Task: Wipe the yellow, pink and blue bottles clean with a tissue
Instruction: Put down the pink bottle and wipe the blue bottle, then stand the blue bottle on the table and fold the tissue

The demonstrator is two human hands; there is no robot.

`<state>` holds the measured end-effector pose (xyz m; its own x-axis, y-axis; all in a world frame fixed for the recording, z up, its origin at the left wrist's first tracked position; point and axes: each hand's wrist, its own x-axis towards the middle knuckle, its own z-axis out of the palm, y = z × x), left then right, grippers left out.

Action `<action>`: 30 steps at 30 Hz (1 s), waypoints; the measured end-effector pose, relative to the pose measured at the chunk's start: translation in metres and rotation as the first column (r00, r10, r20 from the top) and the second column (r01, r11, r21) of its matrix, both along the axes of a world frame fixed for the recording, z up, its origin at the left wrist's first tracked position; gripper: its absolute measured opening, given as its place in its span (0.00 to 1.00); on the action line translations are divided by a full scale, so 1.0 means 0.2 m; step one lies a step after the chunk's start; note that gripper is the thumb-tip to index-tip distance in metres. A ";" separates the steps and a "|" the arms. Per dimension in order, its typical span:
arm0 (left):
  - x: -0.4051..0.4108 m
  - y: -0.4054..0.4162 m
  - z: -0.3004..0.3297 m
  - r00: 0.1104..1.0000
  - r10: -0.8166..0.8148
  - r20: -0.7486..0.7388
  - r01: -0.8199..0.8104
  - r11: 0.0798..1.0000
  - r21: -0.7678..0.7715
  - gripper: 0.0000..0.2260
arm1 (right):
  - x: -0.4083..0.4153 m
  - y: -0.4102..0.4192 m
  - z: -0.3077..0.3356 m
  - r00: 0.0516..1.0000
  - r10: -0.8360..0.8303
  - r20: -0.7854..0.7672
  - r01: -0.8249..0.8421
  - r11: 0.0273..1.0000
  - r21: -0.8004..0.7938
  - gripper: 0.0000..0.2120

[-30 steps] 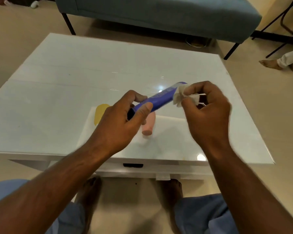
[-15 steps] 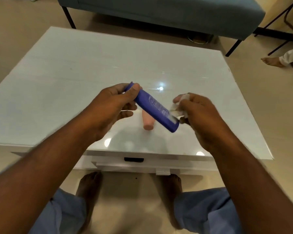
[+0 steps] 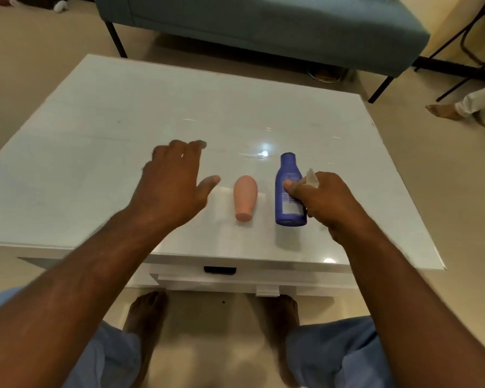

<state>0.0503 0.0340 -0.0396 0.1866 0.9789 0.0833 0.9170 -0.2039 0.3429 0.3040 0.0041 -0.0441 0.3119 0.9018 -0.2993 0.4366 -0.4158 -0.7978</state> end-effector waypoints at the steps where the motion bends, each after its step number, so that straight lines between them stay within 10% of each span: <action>1: -0.02 0.00 -0.01 0.995 0.018 -0.093 -0.022 0.999 -0.043 0.33 | 0.00 0.02 -0.04 0.999 -0.018 0.033 0.018 1.000 -0.017 0.16; 7: -0.07 -0.01 -0.10 0.975 -0.061 -0.212 -0.020 0.933 -0.359 0.38 | -0.07 0.09 -0.18 0.963 0.040 0.267 -0.021 0.997 -0.073 0.20; 14: -0.11 0.00 -0.11 0.978 -0.090 -0.189 0.014 0.929 -0.370 0.36 | 0.14 0.01 -0.04 0.864 -0.037 0.503 0.013 0.999 0.051 0.11; 18: -0.15 0.00 -0.14 0.974 -0.122 -0.192 0.049 0.937 -0.347 0.30 | 0.34 -0.12 -0.02 0.680 0.117 0.724 0.050 0.977 -0.205 0.14; 22: -0.18 0.00 -0.17 0.974 -0.173 -0.144 0.121 0.942 -0.313 0.28 | 0.27 -0.20 -0.10 0.613 0.478 0.629 0.036 0.778 -0.627 0.25; 30: -0.17 -0.03 -0.19 0.962 -0.256 -0.096 0.221 0.934 -0.281 0.26 | 0.23 -0.26 -0.07 0.612 0.485 0.625 -0.005 0.793 -0.610 0.29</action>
<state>0.0154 0.0277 -0.0777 0.4091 0.8873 -0.2129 0.8923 -0.3401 0.2970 0.3492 -0.0475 -0.0574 0.4227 0.7553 -0.5009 0.9003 -0.4131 0.1370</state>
